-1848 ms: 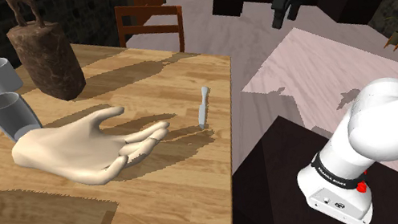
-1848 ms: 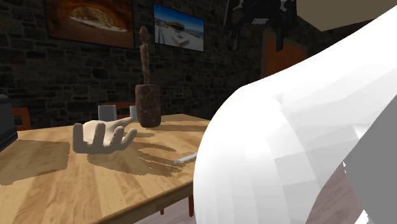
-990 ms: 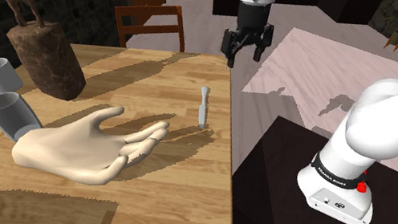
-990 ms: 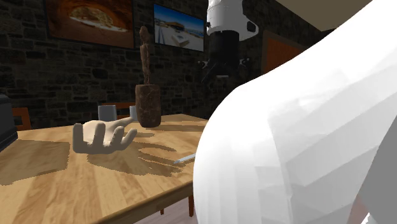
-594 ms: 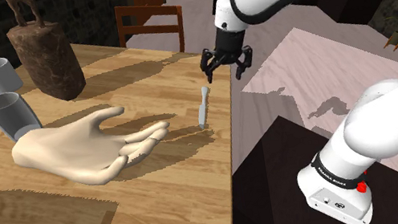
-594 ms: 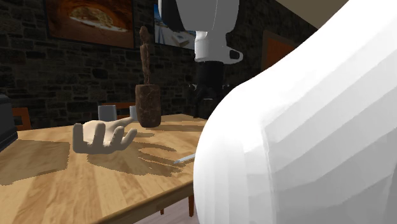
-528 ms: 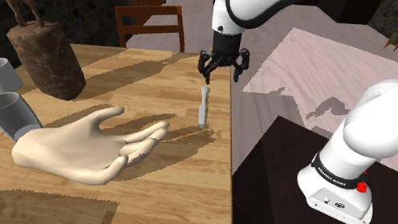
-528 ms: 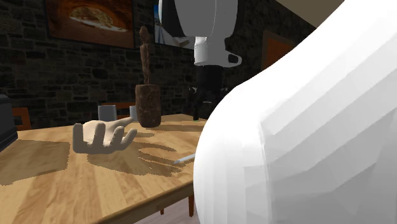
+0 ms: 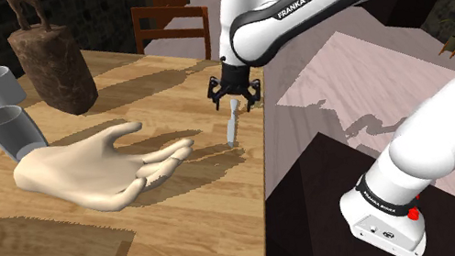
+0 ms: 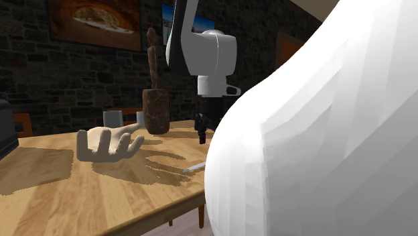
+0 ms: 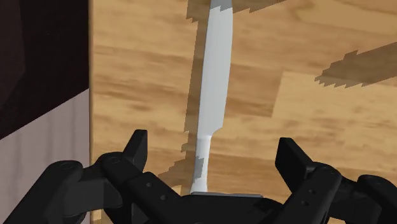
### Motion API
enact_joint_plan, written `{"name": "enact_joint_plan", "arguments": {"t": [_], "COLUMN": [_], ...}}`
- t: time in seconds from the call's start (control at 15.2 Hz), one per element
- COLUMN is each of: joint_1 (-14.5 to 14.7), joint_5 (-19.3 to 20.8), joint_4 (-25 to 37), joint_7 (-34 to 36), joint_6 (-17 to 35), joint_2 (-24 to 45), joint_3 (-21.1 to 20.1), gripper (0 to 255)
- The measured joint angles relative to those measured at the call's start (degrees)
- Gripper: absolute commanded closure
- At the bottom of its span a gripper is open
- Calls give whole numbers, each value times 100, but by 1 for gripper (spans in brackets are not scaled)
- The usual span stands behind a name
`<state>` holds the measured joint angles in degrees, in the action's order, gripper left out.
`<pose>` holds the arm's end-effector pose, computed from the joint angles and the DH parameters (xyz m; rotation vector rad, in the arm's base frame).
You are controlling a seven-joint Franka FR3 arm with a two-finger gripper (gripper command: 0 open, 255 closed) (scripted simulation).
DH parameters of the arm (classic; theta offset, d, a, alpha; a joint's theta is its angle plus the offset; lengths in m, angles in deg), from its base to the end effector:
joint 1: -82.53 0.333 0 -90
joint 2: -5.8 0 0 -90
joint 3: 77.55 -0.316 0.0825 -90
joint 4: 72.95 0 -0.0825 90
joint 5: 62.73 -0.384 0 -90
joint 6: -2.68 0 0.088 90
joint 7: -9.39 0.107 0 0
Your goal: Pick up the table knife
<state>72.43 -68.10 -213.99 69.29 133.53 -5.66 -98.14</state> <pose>0.4496 0.0848 0.3671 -2.8013 1.4046 -0.0140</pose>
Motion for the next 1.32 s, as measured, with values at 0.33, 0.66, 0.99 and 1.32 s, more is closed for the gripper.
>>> {"name": "enact_joint_plan", "arguments": {"t": [0.33,0.66,0.99,1.32], "joint_1": [-30,-43,-43,-40], "joint_5": [100,162,163,140], "joint_4": [-113,-195,-197,-151], "joint_7": [139,187,187,168], "joint_6": [410,645,653,547], "joint_2": [303,463,466,404], "joint_3": [-49,-69,-68,-60], "gripper": [0,255,255,255]}}
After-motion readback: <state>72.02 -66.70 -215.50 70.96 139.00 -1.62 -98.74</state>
